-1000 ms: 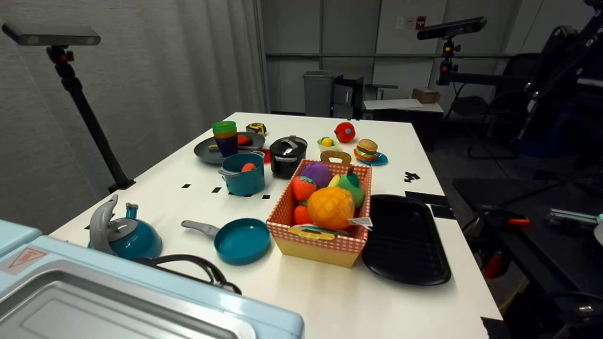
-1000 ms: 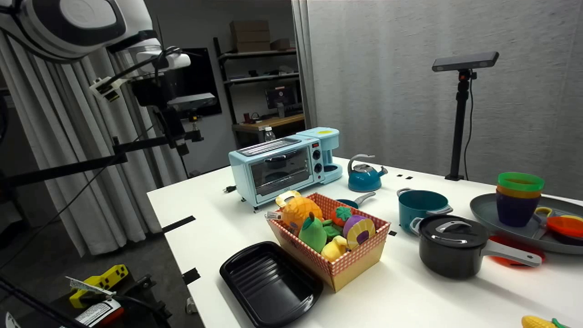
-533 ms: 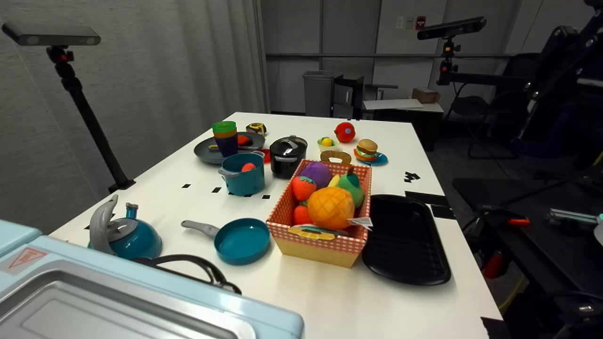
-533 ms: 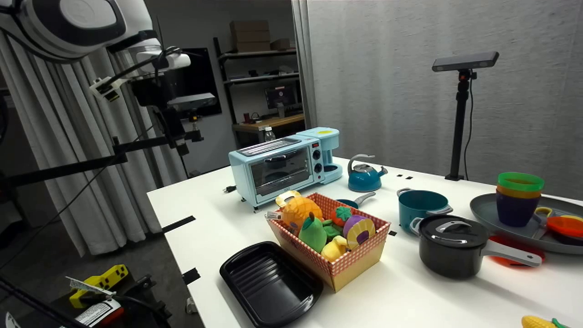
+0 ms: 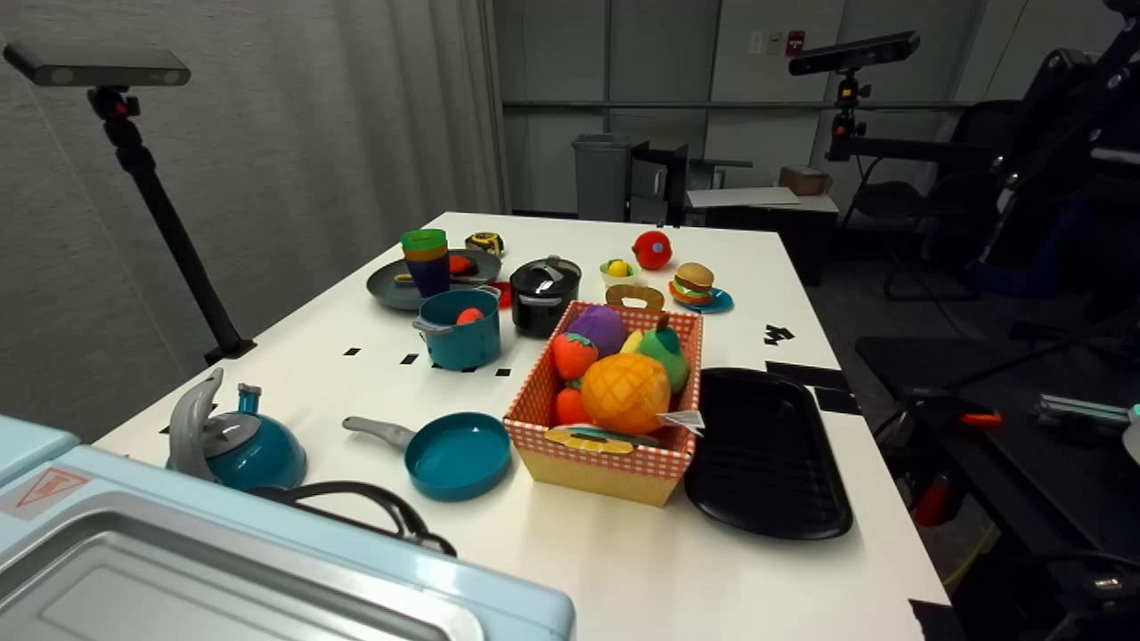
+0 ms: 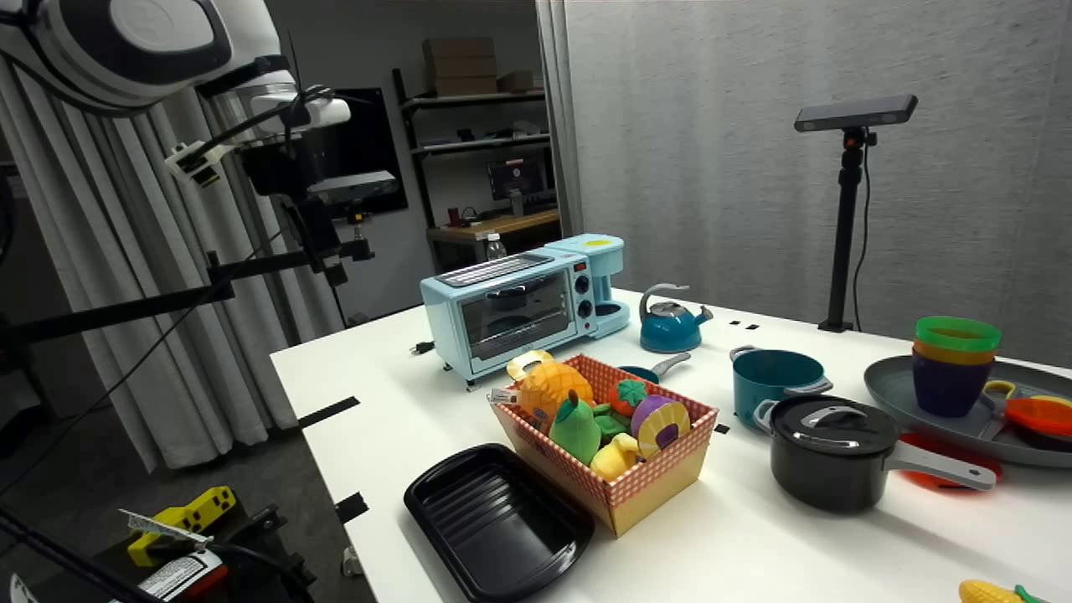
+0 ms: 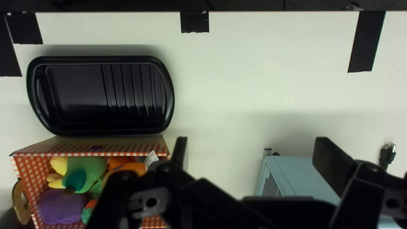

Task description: Transfer the lid from the black pot to the blue pot

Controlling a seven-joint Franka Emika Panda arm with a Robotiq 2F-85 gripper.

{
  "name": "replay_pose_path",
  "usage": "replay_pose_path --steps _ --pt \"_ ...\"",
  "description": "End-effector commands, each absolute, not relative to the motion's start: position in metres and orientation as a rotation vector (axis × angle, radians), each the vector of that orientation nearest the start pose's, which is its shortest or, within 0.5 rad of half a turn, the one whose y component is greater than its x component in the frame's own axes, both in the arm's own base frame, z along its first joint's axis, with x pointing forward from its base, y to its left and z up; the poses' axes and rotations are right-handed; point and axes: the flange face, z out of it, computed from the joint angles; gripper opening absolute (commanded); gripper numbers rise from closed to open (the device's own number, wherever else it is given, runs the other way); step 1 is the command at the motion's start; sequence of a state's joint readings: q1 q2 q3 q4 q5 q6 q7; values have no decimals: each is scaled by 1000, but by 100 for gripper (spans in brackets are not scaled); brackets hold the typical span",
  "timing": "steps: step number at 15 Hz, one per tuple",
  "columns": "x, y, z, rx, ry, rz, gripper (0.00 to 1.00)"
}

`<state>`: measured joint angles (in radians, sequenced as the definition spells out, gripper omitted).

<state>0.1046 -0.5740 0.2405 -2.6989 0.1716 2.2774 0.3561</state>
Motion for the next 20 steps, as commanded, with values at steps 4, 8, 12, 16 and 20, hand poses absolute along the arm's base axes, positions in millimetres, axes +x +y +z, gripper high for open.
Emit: replay_pose_path --steps 4,8,12,16,20 --pt "350 127 414 -3072 217 -206 100" --pt "350 127 414 -3072 217 -206 100" --pt "350 127 414 -3071 224 -198 100" --pt "411 104 391 -3076 241 -228 100" --pt "471 67 364 -3096 315 -255 100"
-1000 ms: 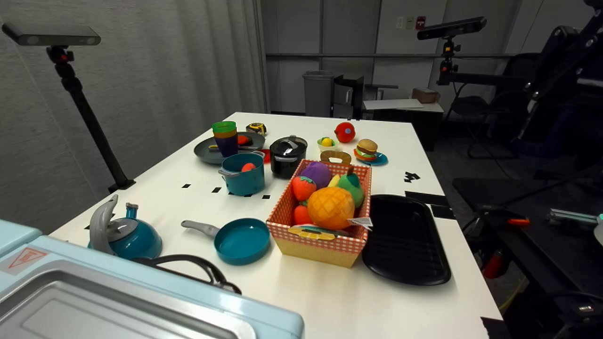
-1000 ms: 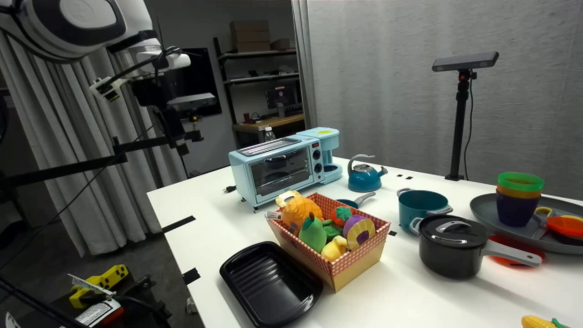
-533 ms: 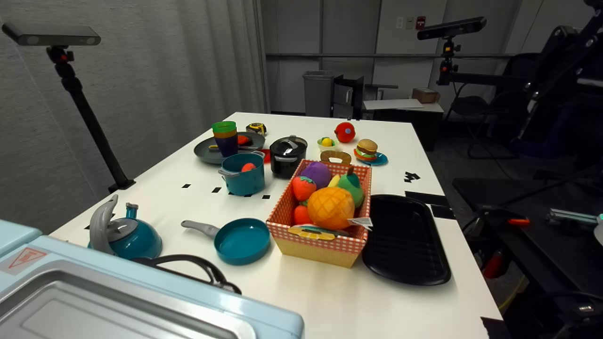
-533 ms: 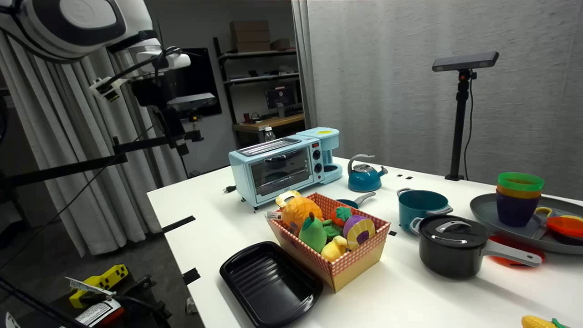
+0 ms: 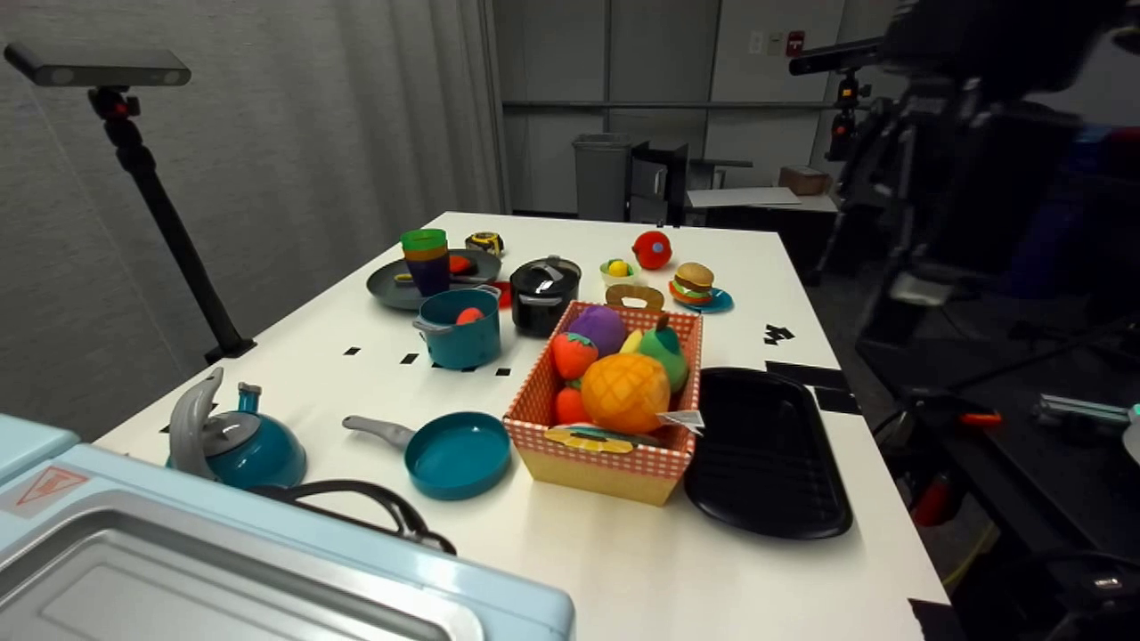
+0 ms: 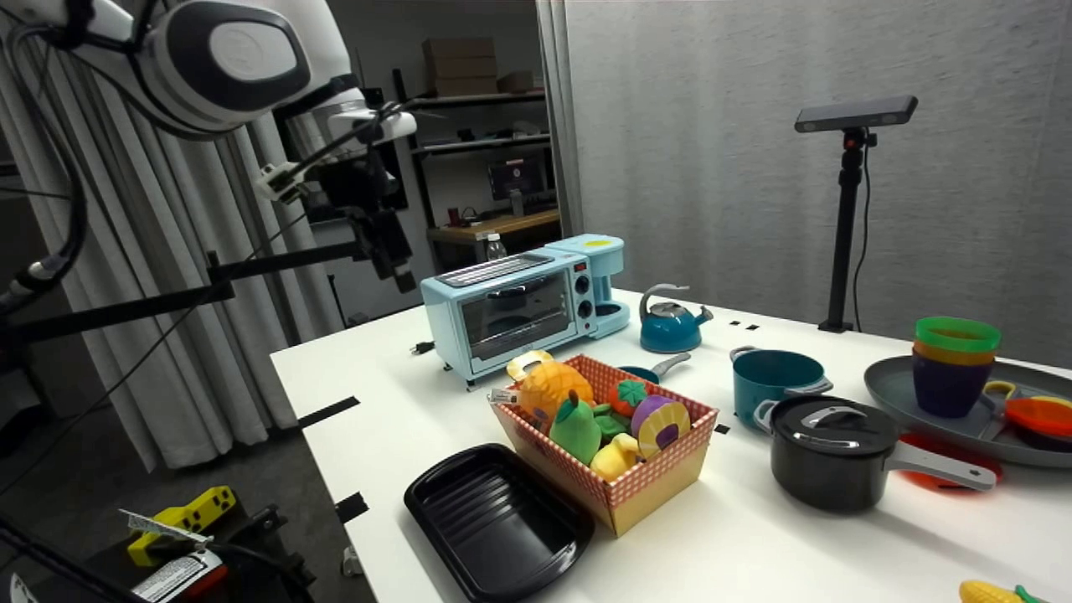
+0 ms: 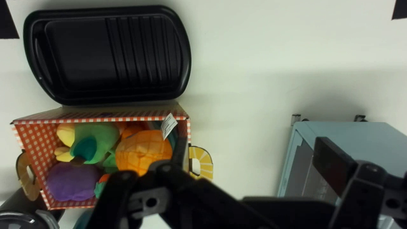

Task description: Transfer the lid from the black pot to the blue pot

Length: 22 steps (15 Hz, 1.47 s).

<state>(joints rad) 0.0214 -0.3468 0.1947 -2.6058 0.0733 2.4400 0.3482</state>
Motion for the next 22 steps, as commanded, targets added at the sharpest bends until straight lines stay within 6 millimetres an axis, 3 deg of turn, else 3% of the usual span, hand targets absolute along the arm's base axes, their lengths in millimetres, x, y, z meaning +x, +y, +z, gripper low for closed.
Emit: replay_pose_path --steps 1,4,7,8,10,18,22 --pt "488 57 356 -3104 332 -256 100" --pt "537 22 341 -3130 385 -245 100" --pt "570 -4 338 -3143 448 -224 100" --pt "544 5 338 -3121 440 -241 100" --pt "552 -2 331 -3122 459 -230 100" --pt "549 5 330 -3130 438 -235 100" --pt "555 -24 321 -3180 484 -248 100"
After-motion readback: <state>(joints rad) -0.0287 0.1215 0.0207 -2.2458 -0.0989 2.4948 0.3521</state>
